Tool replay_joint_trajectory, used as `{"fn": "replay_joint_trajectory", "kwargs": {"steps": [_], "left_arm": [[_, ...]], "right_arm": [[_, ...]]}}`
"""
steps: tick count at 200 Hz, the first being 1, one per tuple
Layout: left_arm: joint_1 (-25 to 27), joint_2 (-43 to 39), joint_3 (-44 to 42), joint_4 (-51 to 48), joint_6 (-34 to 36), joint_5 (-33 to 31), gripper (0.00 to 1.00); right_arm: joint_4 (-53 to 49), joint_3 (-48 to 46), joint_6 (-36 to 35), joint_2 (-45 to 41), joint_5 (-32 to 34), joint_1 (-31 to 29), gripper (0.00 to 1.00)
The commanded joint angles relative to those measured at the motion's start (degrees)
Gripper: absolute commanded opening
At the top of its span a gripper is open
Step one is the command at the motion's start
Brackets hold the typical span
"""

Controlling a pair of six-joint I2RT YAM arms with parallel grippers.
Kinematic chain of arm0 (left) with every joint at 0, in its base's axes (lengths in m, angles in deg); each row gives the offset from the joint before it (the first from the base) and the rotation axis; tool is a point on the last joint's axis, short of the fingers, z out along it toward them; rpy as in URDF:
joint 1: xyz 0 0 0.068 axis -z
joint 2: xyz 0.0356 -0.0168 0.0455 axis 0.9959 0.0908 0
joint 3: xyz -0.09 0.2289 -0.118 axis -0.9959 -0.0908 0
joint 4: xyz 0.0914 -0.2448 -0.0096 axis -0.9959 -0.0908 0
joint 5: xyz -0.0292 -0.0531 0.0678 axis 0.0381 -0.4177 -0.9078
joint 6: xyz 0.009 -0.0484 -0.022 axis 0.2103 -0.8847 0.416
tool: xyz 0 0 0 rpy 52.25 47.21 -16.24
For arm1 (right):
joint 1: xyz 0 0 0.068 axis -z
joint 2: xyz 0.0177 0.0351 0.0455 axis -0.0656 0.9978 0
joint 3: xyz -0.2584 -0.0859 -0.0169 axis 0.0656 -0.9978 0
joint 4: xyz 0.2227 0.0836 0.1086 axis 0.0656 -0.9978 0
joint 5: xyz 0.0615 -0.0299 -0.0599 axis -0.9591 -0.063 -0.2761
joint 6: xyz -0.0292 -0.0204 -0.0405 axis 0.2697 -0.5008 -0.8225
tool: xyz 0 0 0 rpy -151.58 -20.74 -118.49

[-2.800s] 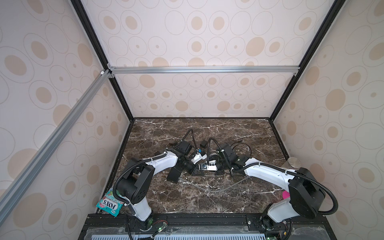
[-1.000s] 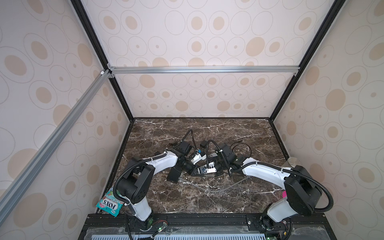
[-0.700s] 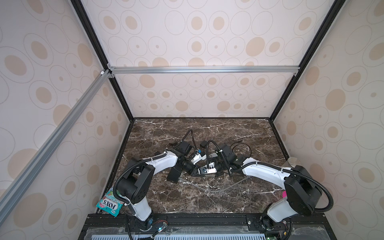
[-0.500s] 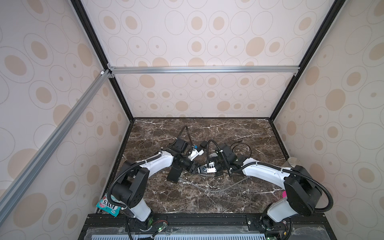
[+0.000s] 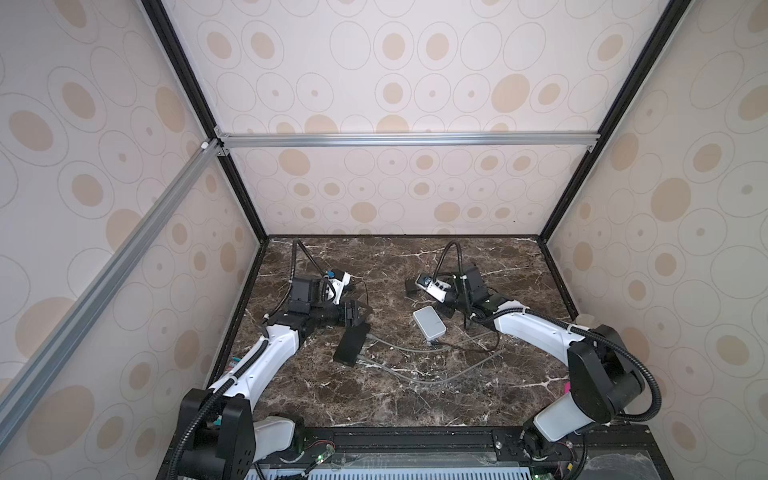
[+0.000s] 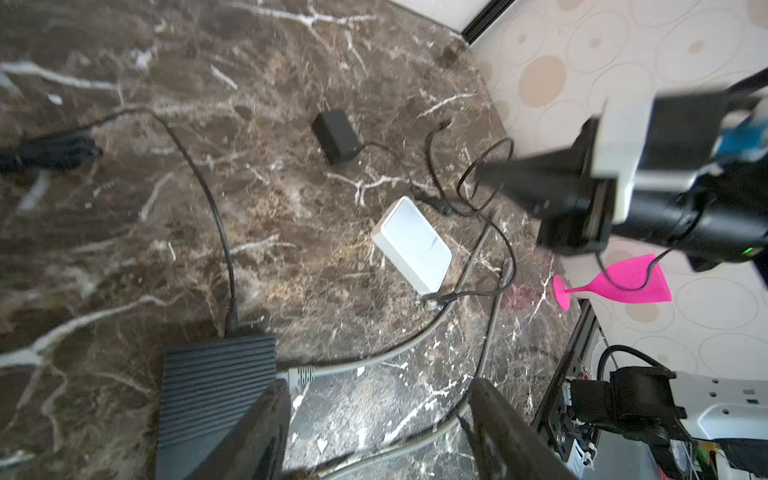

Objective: Insert the plug into the switch port

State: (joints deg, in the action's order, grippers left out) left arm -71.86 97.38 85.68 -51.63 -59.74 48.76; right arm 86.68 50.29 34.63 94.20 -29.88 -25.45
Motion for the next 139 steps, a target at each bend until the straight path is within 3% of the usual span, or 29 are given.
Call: {"fn": "replay_joint_trajectory", "kwargs": {"steps": [1, 20, 41, 60, 80, 91, 121, 139], "left_arm": [[6.4, 0.7, -0.8, 4.2, -4.1, -4.0, 0.69], [13.0, 4.6, 0.7, 6.2, -6.5, -9.1, 0.72], [17.2, 10.3, 1.8, 10.7, -10.2, -10.4, 0.72], [18.1, 14.3, 2.1, 14.5, -13.3, -10.1, 0.71], [18.1, 16.7, 2.9, 16.7, -14.7, -9.3, 0.7], [18.1, 17.4, 3.5, 16.7, -14.7, -8.9, 0.69], [18.1, 16.9, 5.1, 14.3, -12.5, -9.1, 0.69], [18.1, 15.9, 5.0, 13.2, -11.0, -9.1, 0.7]], "right_arm": [[3.3, 0.5, 9.7, 1.2, 22.2, 1.3, 0.0], [2.5, 0.9, 14.1, 2.1, 28.2, 1.8, 0.0], [-1.1, -0.9, 18.8, 0.8, 22.2, 1.8, 0.0], [-2.6, -3.3, 23.1, 0.2, 18.2, 1.9, 0.0], [-5.8, -2.9, 22.8, 3.8, 13.3, 2.6, 0.0], [-12.7, 0.9, 22.8, 6.2, 10.8, 2.9, 0.0], [-15.2, 2.7, 23.4, 7.7, 8.3, 3.3, 0.0], [-23.6, 8.0, 24.5, 10.8, 0.1, 4.2, 0.0]]}}
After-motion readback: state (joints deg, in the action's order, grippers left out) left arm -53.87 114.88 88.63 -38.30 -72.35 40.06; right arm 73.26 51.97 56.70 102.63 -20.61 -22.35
